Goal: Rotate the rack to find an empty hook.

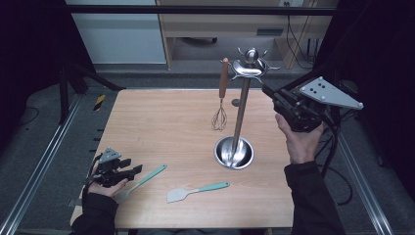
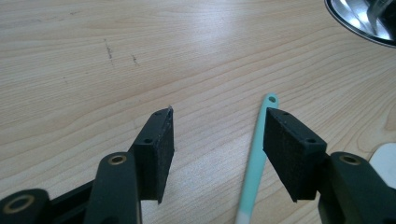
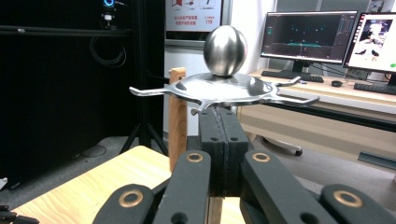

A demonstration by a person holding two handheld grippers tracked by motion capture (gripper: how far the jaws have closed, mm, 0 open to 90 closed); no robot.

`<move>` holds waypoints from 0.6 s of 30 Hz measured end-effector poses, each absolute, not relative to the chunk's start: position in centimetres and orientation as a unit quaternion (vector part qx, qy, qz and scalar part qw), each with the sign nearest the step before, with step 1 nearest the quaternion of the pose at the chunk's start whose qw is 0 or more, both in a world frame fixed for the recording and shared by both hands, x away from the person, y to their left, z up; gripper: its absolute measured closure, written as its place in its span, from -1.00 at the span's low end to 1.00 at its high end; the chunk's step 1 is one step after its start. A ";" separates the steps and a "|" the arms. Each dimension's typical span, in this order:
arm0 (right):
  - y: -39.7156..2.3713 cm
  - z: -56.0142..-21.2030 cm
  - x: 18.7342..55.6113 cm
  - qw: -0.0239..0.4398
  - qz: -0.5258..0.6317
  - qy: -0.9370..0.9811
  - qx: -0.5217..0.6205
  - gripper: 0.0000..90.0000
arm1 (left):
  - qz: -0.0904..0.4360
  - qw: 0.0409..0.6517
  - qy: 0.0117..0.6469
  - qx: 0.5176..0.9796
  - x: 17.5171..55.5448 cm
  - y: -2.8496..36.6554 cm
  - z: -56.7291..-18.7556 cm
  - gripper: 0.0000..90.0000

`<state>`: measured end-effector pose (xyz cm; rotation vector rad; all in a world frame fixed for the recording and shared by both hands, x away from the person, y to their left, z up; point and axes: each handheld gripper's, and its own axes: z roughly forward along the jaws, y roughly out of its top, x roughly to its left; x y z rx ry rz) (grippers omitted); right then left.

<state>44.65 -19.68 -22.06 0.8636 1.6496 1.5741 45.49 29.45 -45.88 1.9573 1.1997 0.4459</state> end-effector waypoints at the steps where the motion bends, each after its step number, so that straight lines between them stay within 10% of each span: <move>1: -19.6 -22.1 44.7 0.346 0.605 0.636 0.332 1.00 | 0.175 0.391 0.472 0.770 45.5 29.5 -45.9 -0.05; 18: -23.0 -29.2 44.6 0.320 0.551 0.659 0.399 0.80 | 0.160 0.402 0.455 0.778 45.3 29.0 -44.8 -0.05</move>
